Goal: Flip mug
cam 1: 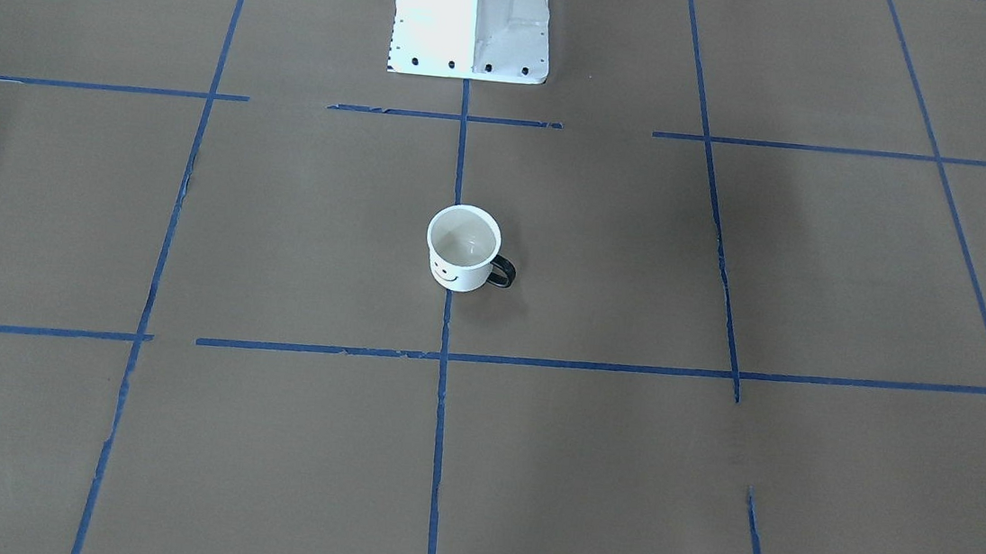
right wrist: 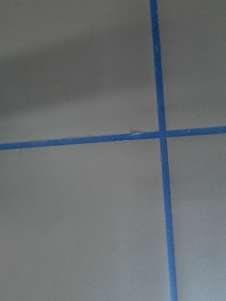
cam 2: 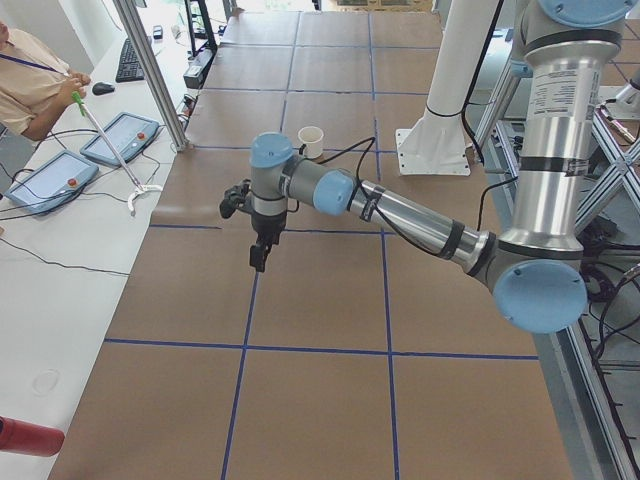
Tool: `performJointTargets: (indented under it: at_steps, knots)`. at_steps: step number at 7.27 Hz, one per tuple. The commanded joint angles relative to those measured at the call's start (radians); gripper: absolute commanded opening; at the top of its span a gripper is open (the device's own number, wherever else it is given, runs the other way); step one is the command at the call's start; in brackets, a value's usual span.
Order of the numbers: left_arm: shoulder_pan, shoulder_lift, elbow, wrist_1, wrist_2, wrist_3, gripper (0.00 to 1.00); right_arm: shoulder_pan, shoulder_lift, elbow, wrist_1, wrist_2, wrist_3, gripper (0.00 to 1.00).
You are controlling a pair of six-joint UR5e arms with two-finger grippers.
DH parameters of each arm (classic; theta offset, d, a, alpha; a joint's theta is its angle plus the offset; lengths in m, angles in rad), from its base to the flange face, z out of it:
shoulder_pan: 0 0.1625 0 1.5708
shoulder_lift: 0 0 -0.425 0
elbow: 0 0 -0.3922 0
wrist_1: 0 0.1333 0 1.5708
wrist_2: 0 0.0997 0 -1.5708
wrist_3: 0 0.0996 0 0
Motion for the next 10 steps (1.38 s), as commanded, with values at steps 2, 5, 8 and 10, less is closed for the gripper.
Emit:
performJointTargets:
  at_steps: [2, 5, 8, 10]
  knots:
    - [-0.192, 0.053, 0.154, -0.021, -0.030, 0.232, 1.00, 0.000, 0.000, 0.000, 0.000, 0.000, 0.000, 1.00]
    - [-0.190, 0.051, 0.156, -0.021, -0.039, 0.198, 1.00, 0.000, 0.000, 0.000, 0.000, 0.000, 0.000, 1.00]
    - [-0.191, 0.069, 0.150, -0.019, -0.125, 0.198, 1.00, 0.000, 0.000, 0.000, 0.000, 0.000, 0.000, 1.00]
    - [-0.191, 0.078, 0.159, -0.021, -0.125, 0.199, 1.00, 0.000, 0.000, 0.000, 0.000, 0.000, 0.000, 1.00]
